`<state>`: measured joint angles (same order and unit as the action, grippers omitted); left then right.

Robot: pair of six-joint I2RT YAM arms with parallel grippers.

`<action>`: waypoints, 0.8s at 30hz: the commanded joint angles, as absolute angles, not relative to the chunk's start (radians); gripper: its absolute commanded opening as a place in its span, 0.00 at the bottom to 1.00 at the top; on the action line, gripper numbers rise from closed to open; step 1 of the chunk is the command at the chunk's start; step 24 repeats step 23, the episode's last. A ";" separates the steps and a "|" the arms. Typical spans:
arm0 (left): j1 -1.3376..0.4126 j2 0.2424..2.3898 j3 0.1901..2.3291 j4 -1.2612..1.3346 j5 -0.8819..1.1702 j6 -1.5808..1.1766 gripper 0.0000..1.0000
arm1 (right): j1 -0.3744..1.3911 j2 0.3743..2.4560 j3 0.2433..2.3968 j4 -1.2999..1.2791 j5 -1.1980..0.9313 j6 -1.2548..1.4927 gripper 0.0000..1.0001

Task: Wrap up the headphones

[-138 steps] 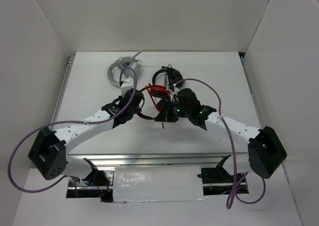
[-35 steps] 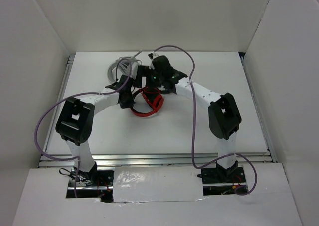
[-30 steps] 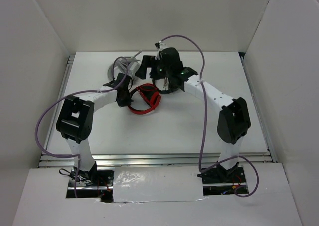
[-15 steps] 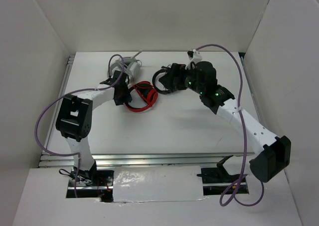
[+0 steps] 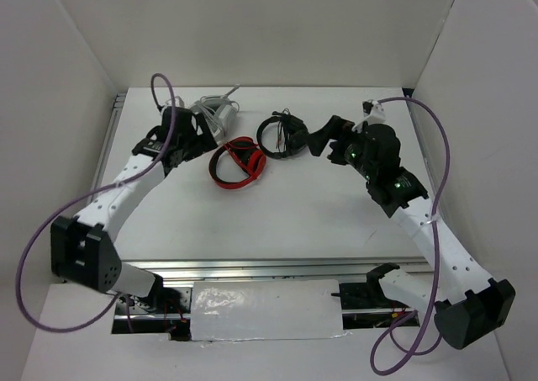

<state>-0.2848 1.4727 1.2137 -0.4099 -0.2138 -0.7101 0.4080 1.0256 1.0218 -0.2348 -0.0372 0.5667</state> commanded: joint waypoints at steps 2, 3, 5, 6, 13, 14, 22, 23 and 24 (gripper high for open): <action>-0.299 1.258 1.162 -0.511 -0.360 -0.755 0.99 | 0.325 0.965 0.953 -0.308 0.017 0.637 1.00; -0.302 1.171 1.141 -0.534 -0.436 -0.773 0.99 | 0.298 0.945 0.918 -0.310 0.017 0.635 1.00; -0.304 1.058 1.083 -0.589 -0.492 -0.821 0.99 | 0.278 0.922 0.888 -0.328 0.031 0.649 1.00; -0.304 1.025 1.074 -0.616 -0.546 -0.837 0.99 | 0.261 0.902 0.862 -0.334 0.038 0.652 1.00; -0.363 0.848 1.031 -0.827 -0.730 -0.994 0.99 | 0.245 0.793 0.755 -0.409 0.208 0.707 1.00; -0.368 0.835 1.025 -0.809 -0.741 -0.994 0.99 | 0.241 0.779 0.730 -0.414 0.222 0.707 1.00; -0.370 0.871 1.071 -0.861 -0.762 -1.029 0.99 | 0.227 0.657 0.669 -0.391 0.262 0.703 1.00; -0.368 0.871 1.069 -0.854 -0.758 -1.022 0.99 | 0.227 0.643 0.666 -0.379 0.262 0.701 1.00; -0.368 0.871 1.069 -0.854 -0.758 -1.022 0.99 | 0.227 0.643 0.666 -0.379 0.262 0.701 1.00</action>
